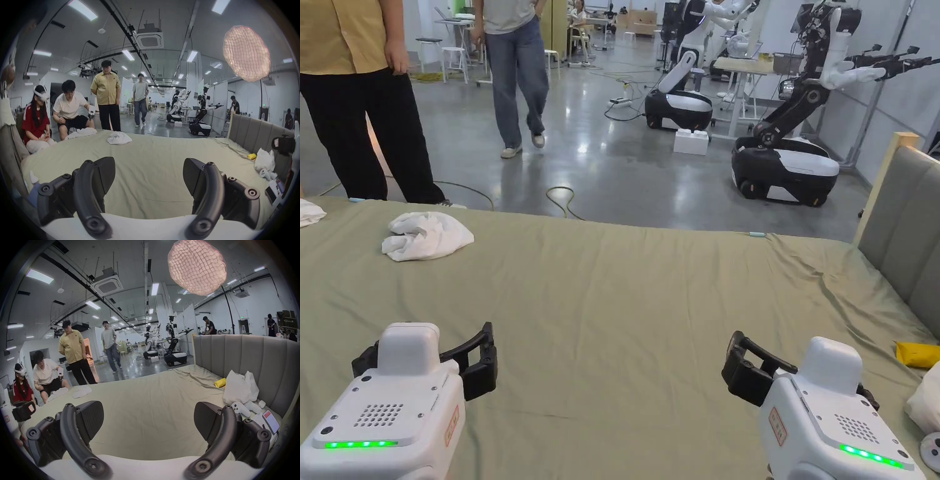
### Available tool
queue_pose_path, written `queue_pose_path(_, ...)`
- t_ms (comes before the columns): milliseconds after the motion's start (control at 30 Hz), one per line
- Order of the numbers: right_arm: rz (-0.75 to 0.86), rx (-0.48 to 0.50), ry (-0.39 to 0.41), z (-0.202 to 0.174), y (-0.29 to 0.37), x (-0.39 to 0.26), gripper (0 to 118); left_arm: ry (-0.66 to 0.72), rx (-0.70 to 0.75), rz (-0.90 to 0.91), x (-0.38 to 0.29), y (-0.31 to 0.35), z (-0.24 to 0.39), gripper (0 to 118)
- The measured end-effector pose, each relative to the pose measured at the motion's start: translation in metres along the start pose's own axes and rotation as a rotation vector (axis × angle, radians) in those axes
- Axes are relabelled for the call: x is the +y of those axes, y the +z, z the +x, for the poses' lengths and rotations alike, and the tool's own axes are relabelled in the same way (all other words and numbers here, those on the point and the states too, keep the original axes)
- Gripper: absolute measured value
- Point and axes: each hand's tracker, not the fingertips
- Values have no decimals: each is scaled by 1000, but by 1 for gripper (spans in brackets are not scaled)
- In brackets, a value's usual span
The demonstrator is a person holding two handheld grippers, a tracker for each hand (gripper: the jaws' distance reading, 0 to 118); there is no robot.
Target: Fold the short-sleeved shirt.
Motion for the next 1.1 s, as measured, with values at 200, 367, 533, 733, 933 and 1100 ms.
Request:
queue_pose_path(200,-23,-66,23,-7,-7,-2,113,-10,-23,38,2,1,-2,91)
queue_pose_path(367,-44,-97,33,-13,-10,-4,113,-15,-49,77,1,3,-1,91)
queue_pose_path(533,-64,-75,14,-13,-13,-6,113,-41,-61,77,1,3,2,92)
queue_pose_path(733,-66,-65,6,-14,-11,-5,113,-53,-61,50,-1,1,6,92)
queue_pose_path(933,-69,-61,3,-14,-9,-4,113,-47,-49,49,-5,2,7,91)
queue_pose_path(1100,-67,-64,14,-15,-8,-4,112,-45,-33,56,-6,2,8,91)
